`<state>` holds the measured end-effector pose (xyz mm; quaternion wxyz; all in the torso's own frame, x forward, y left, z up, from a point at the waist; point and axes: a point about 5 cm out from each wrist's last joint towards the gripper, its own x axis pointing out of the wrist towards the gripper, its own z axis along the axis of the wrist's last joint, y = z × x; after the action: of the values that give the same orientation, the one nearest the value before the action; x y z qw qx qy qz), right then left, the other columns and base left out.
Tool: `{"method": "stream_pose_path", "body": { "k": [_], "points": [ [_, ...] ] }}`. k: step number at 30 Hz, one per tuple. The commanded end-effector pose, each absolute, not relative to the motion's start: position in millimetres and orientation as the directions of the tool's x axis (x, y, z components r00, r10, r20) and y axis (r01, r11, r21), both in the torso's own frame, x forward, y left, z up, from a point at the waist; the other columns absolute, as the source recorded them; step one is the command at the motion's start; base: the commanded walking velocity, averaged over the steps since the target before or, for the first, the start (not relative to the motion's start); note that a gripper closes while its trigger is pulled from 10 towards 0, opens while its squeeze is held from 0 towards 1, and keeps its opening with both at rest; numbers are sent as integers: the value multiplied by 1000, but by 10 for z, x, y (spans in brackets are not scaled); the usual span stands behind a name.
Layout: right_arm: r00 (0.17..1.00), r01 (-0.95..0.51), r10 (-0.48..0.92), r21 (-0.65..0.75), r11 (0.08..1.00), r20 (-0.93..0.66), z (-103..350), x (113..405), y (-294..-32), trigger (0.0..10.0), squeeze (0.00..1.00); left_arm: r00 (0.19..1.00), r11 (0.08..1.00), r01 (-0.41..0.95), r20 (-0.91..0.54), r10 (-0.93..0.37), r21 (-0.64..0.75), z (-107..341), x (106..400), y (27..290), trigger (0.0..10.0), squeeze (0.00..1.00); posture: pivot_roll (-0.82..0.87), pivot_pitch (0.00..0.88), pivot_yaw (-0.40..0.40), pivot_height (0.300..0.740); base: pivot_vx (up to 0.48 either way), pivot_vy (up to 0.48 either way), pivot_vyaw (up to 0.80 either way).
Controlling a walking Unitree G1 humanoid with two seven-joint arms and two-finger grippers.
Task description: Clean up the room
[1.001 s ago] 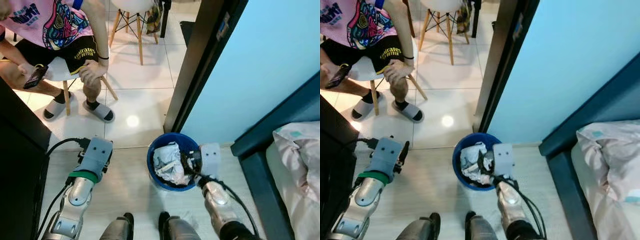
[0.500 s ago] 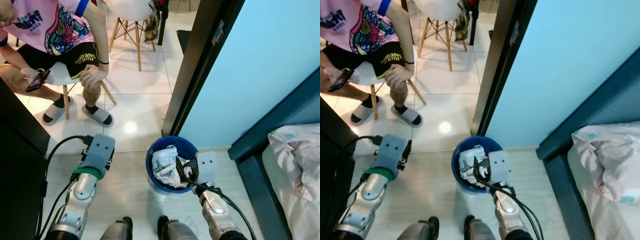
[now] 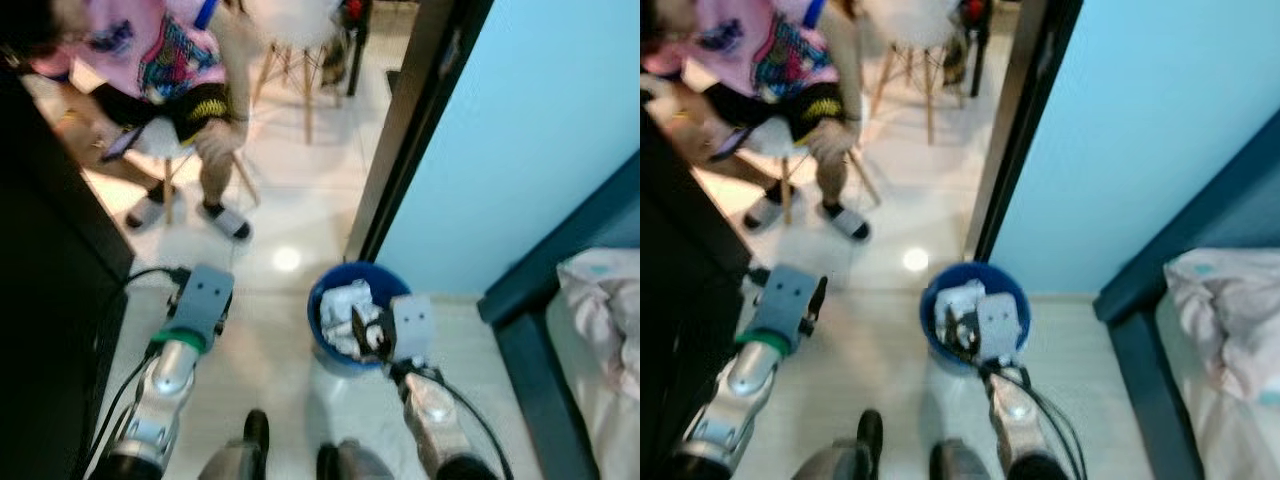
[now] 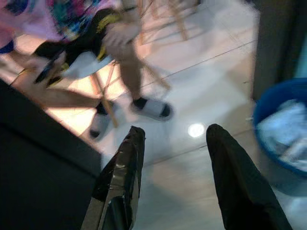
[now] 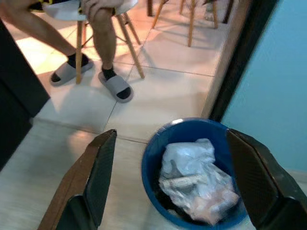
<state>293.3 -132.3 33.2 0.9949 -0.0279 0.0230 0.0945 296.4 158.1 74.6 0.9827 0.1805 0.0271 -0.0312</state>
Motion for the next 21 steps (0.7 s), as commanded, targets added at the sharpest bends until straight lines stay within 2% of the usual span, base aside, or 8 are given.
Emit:
{"method": "stream_pose_path", "body": {
  "k": [1, 8, 12, 21],
  "points": [
    [980, -184, 180, -42, 982, -90, 245, 2865, -1326, 10000, 0, 995, 930, 84, -79, -59, 358, 701, 2941, 1575, 10000, 0, -66, 105, 19, 740, -465, 0, 0],
    [979, -187, 182, -55, 981, -95, 248, 2872, -1343, 10000, 0, 995, 931, 84, -78, -60, 354, 689, 2952, 1556, 10000, 0, -70, 96, 14, 740, -462, 0, 0],
    [979, -185, 179, -59, 981, -100, 244, 2875, -1355, 10000, 0, 995, 931, 85, -81, -59, 355, 684, 2956, 1552, 10000, 0, -71, 93, 16, 740, -197, 0, 0],
    [977, -185, 178, -53, 981, -115, 237, 2888, -1340, 10000, 0, 991, 940, 109, -111, -77, 323, 655, 2971, 1528, 10000, 0, -70, 88, 15, 740, 0, 0, -800]
  ]
}}
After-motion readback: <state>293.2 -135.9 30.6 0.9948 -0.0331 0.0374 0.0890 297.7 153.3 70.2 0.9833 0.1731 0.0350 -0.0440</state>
